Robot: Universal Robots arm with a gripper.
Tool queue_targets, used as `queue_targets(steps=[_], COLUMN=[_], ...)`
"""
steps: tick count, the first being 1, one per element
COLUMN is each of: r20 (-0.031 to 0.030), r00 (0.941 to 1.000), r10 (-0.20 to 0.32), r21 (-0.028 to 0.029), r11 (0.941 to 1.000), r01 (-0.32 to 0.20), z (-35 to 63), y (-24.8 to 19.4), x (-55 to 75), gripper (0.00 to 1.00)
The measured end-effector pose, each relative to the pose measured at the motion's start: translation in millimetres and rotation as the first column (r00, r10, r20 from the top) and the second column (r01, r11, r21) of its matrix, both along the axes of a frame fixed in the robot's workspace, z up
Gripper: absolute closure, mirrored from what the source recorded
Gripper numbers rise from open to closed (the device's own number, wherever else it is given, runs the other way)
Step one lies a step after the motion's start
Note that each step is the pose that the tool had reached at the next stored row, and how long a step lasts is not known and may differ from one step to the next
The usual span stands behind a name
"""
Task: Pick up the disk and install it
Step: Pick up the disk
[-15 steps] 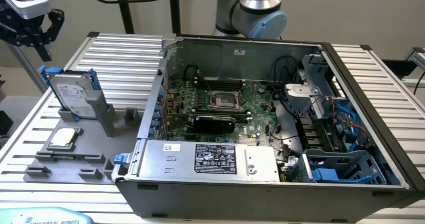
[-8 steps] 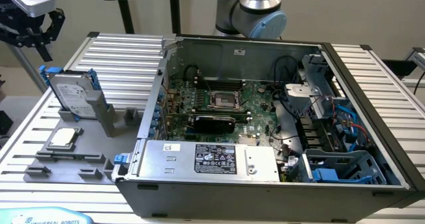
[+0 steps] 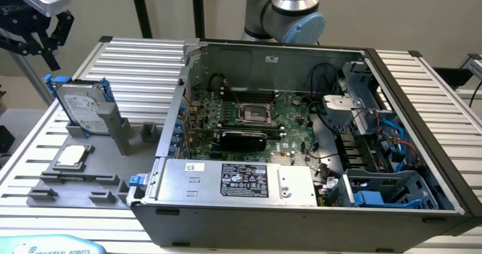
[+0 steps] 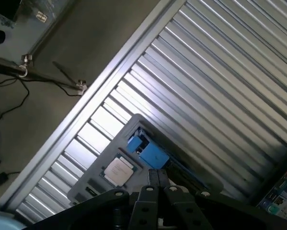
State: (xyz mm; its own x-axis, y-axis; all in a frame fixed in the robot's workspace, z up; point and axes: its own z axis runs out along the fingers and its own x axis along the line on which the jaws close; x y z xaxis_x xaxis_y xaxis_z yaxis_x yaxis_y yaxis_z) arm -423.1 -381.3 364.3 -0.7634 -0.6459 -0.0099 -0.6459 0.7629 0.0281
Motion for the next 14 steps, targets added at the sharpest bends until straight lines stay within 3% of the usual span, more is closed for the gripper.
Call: queue_targets(steps=[3, 7, 11, 14], r20=[0.0009, 0.0039, 0.0100, 0.0161], r00=[0.9985, 0.9919, 0.9800, 0.9678], r10=[0.054, 0.127, 0.199, 0.251], r21=[-0.0001, -0.0005, -0.0015, -0.0029], r11=[0.9985, 0.9919, 0.9801, 0.9679], r01=[-0.054, -0.127, -0.199, -0.251], z=[-0.7, -1.6, -2.3, -2.6], y=[0.0, -0.1, 0.0, 0.0], x=[0.0, 0.0, 0.0, 0.1], gripper=[0.89, 0.89, 0.89, 0.89])
